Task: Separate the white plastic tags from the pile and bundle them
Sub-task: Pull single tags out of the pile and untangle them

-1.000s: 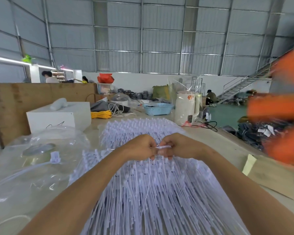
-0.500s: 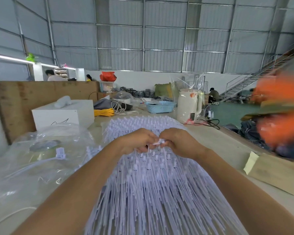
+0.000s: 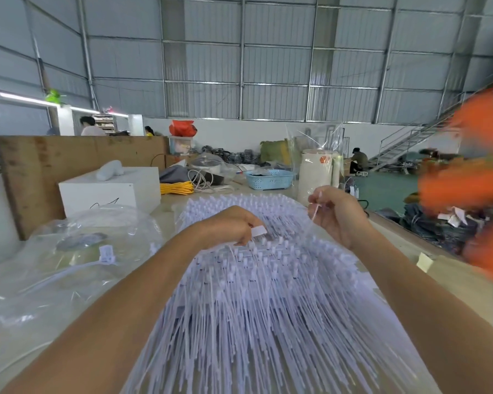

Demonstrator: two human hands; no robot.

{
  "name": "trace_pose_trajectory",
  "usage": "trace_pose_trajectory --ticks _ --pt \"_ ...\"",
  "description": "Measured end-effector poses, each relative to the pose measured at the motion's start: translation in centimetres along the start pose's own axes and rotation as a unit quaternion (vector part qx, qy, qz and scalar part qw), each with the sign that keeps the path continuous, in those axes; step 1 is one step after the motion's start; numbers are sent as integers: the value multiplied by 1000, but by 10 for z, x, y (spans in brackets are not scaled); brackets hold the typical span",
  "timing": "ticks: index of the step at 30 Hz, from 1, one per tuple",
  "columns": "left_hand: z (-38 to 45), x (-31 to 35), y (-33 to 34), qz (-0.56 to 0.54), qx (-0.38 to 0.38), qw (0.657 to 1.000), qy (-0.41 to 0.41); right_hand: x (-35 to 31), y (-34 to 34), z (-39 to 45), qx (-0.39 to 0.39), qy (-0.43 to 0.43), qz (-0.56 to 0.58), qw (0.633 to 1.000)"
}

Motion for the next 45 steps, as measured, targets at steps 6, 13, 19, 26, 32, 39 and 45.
trace_pose_trajectory --ticks 6,13,19,26,32,39,45 --pt "-5 1 2 26 28 997 60 25 42 -17 -110 -34 -347 931" --pt "-3 2 5 89 42 986 132 53 64 -18 -187 -64 -419 886" --pt "-2 -2 -8 235 113 953 153 48 62 -17 -147 -115 -438 879" --pt "-11 22 -22 264 183 918 232 37 52 -9 -102 -22 -265 958" --pt "-17 50 -70 -570 69 777 260 17 51 0 -83 81 -92 989" --pt "-8 20 -32 -544 66 803 237 23 82 -14 -175 52 -205 961" --pt "-7 -9 -62 -443 135 867 182 14 59 -10 -119 27 -255 959"
Point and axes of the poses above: each hand's wrist, its own z-axis towards the middle knuckle, its own y-axis out of the palm, x = y × z, the point moved 6 cm from there along z, towards the middle knuckle, and after that the axes turned 8 degrees about -z, right-handed, at the moved point
